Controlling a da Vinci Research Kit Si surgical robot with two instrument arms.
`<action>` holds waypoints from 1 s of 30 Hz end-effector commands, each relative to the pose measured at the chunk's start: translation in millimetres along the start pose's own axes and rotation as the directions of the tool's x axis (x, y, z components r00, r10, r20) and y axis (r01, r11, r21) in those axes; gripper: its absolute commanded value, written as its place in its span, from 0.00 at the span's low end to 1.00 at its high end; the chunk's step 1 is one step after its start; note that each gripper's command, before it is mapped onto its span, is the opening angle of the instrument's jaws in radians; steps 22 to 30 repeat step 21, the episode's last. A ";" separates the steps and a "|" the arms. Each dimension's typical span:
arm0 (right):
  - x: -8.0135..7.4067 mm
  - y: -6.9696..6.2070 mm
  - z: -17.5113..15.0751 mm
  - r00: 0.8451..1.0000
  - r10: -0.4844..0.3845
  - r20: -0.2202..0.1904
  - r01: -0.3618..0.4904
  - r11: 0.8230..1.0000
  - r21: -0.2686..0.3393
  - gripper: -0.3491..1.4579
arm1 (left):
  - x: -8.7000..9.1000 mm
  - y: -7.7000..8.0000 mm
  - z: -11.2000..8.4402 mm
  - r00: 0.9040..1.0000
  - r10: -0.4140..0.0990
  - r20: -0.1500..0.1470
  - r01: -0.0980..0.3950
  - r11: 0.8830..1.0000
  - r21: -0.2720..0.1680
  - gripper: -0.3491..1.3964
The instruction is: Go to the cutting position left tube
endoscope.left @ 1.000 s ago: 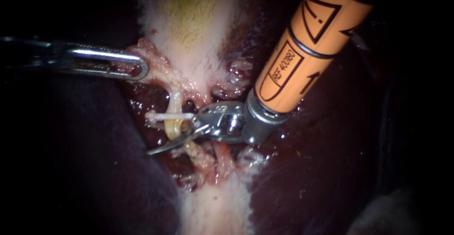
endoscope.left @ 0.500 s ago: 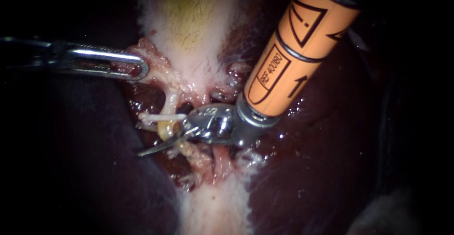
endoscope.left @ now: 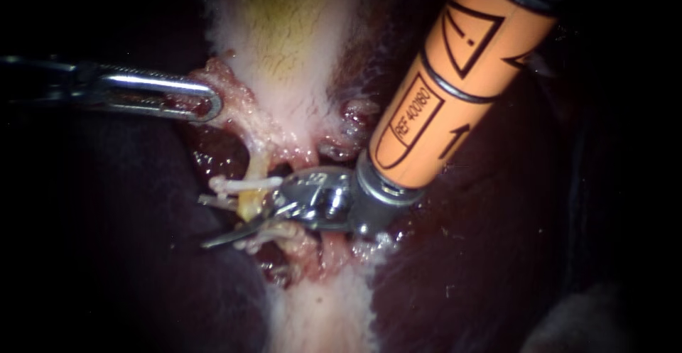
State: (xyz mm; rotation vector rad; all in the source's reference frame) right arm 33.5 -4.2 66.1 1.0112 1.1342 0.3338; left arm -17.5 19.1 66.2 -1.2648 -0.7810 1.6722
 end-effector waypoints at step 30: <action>0.9 -0.4 -0.7 1.000 0.006 -0.014 -0.006 1.000 0.009 0.97 | 0.0 0.0 0.0 1.000 0.000 0.000 0.000 1.000 -0.001 0.00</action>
